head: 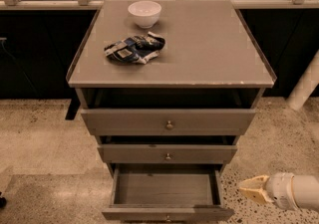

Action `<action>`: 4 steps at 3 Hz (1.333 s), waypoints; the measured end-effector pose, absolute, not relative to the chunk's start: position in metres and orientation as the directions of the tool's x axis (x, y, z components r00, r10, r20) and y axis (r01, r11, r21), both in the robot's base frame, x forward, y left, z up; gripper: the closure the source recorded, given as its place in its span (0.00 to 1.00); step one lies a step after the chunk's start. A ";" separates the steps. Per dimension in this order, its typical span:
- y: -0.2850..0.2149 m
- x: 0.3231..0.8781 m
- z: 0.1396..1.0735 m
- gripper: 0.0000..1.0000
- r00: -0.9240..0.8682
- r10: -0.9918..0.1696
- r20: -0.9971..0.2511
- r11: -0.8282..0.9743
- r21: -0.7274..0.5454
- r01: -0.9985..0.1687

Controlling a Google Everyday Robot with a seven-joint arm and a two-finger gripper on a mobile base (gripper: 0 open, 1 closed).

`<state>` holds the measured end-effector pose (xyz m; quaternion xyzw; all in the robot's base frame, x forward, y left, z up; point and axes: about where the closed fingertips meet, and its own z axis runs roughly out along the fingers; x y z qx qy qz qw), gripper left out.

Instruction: Close bottom drawer

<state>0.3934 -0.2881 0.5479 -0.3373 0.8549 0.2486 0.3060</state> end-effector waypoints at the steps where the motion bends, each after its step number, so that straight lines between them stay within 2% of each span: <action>1: -0.287 0.400 0.475 1.00 -0.650 -0.365 -0.667 0.642 0.325 -0.694; 2: -0.287 0.400 0.475 1.00 -0.650 -0.365 -0.667 0.642 0.325 -0.694; 4: -0.277 0.369 0.374 1.00 -0.777 -0.178 -0.603 0.620 0.544 -0.565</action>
Offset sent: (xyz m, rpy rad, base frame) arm 0.0089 -0.0025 -0.0526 0.0458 0.0591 -0.0161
